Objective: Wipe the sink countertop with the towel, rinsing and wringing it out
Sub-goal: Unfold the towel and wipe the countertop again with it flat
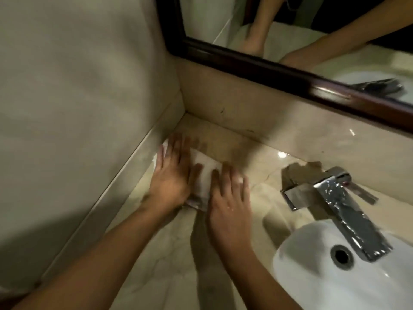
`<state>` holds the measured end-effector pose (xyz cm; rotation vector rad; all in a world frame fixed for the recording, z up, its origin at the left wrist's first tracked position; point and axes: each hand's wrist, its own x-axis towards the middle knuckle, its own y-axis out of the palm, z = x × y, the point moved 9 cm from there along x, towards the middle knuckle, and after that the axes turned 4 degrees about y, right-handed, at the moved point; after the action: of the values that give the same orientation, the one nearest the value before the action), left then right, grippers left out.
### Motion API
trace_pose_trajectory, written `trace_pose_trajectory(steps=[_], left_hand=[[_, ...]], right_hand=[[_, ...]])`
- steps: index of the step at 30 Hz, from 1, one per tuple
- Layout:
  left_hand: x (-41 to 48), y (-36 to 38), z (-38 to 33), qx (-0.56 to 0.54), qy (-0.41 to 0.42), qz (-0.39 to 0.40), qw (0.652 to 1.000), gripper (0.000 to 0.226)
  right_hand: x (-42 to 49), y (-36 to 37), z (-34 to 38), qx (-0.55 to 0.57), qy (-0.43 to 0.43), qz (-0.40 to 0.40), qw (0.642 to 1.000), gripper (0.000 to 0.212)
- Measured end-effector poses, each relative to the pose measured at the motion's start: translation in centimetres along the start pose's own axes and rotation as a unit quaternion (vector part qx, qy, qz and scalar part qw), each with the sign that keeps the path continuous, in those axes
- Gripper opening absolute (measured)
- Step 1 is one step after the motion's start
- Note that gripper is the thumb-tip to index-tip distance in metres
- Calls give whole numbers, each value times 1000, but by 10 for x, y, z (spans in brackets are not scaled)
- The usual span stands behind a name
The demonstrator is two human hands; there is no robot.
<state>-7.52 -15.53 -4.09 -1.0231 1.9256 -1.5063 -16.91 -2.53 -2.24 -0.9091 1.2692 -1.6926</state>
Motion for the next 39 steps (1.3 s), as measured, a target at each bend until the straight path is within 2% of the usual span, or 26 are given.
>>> trace_pose_trajectory(steps=[3,6,8,13,18,22,26,29,32,39], left_hand=[[-9,15,6,-19,-7,20,1000,76],[26,28,5,-2,-11,33,999,78],[59,33,-8,-1,-12,38,999,82],[96,36,-39,-17,-58,-8,998,84],[89,39,-40,-16,-37,46,998,89],[72,39,-46,-2,-11,83,996,73],[9,18,-56,25,51,35,998,74],[-73,17,-72,48,46,89,994,78],[-132,27,-95,59,52,132,988,80],[-94,34,-117,47,47,116,991,78]], right_hand=[[-6,12,3,30,-25,-2,999,62],[28,13,-13,33,-34,-11,999,59],[60,11,-33,26,-15,-22,999,58],[93,9,-66,-19,10,-12,1000,63],[84,5,-59,-39,45,-2,998,63],[52,2,-55,-27,61,26,997,61],[-21,-4,-43,-32,81,-3,996,61],[-104,-5,-36,-33,92,-15,995,61],[-163,-6,-44,-53,90,9,994,62],[-130,-11,-77,-45,59,39,997,59]])
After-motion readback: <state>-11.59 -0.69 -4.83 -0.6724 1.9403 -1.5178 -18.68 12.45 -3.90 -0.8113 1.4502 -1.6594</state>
